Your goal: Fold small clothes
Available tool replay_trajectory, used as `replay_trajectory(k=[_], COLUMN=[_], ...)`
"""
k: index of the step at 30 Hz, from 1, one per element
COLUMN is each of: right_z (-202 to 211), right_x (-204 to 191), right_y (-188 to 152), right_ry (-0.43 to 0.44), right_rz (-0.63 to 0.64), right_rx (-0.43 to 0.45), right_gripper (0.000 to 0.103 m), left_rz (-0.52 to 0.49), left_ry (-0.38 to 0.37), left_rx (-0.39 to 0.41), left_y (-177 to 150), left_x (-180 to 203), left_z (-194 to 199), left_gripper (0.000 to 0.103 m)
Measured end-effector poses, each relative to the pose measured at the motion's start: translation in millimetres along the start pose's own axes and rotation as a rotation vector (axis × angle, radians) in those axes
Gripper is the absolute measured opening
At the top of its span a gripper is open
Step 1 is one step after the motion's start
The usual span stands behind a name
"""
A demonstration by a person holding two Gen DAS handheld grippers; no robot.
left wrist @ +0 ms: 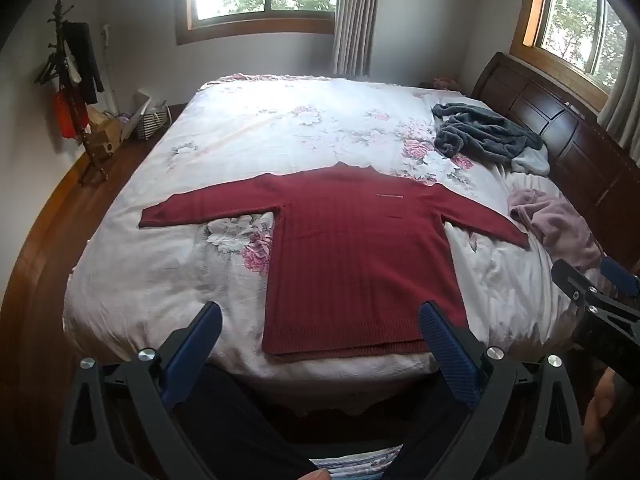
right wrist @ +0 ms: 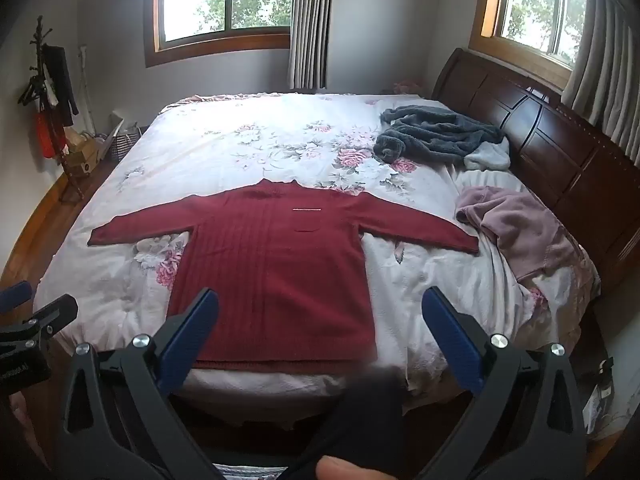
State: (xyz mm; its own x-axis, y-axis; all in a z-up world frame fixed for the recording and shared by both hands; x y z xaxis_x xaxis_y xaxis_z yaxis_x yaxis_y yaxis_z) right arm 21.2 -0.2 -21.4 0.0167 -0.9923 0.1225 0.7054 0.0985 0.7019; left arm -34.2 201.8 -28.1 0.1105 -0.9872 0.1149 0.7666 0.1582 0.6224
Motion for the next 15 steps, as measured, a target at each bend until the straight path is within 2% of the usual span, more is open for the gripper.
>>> replay_trajectory(k=[15], right_z=[-5.0], right_x=[-5.6], right_y=[5.2], right_ry=[-0.013], right_rz=[0.014], right_rx=[0.001], right_gripper=[0.100], left_rz=[0.001], left_ry=[0.001], left_rx=[-0.005], left_y=[-1.4], left_x=[1.2], left_z=[0.1], left_gripper=[0.099])
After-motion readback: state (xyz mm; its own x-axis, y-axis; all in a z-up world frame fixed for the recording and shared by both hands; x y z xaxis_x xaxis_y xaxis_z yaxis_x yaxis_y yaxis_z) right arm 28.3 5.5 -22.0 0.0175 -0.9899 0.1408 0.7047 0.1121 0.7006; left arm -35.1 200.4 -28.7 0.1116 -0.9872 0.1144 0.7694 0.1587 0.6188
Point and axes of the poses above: each gripper's, at about its wrist camera, not at the fingertips, and z roughly against the way its jaws point, x to its right, y to its top, the point moved 3 cm from there along -z, roughly the way its jaws point, and after that the axes turned 5 degrees about -y, right-handed, at the moved point
